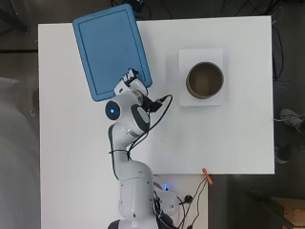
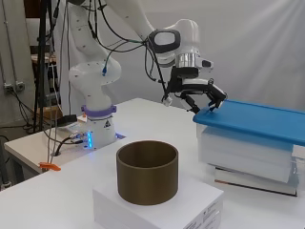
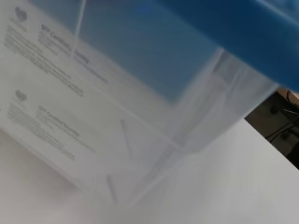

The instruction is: Teleoperate dual arm-hand system to remove items from a box

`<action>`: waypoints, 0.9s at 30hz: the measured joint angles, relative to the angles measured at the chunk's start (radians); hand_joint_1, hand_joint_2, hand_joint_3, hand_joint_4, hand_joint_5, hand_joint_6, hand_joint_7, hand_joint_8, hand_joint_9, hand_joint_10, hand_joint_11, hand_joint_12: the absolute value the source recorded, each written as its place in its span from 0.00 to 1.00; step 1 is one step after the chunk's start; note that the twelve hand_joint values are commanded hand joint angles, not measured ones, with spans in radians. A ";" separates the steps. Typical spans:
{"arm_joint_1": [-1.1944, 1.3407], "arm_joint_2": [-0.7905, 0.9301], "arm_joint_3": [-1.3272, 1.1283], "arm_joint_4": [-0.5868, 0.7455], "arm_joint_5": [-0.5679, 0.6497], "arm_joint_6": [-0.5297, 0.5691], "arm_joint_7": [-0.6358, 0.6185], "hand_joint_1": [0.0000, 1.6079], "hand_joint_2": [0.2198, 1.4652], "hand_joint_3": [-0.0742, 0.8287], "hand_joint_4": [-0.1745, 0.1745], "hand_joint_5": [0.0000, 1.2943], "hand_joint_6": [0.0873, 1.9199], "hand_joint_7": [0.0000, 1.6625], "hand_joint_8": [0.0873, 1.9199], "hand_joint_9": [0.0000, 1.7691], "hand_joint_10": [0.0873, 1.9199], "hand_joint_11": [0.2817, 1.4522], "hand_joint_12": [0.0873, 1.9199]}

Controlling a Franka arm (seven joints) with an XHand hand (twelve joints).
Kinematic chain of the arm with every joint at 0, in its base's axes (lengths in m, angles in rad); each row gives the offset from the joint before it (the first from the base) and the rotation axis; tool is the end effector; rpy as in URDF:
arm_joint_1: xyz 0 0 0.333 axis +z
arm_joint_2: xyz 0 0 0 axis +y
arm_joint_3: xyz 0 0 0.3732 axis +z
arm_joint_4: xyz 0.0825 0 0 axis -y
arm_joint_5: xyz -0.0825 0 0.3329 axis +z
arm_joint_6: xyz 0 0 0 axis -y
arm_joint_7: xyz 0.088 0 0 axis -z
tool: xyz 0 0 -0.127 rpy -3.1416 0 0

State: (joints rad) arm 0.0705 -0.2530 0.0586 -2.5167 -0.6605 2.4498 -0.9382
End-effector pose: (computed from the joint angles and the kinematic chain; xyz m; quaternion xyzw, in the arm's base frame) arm 0.4046 0.0454 0.4594 0.6930 0.6757 -0.0141 0.2508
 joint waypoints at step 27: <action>0.028 -0.073 -0.062 -0.011 0.206 0.305 -0.166 0.57 0.81 0.09 1.00 0.58 0.70 0.44 1.00 0.50 0.99 0.31 0.83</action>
State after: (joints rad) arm 0.0987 -0.3257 -0.0032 -2.5273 -0.4549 2.7549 -1.1041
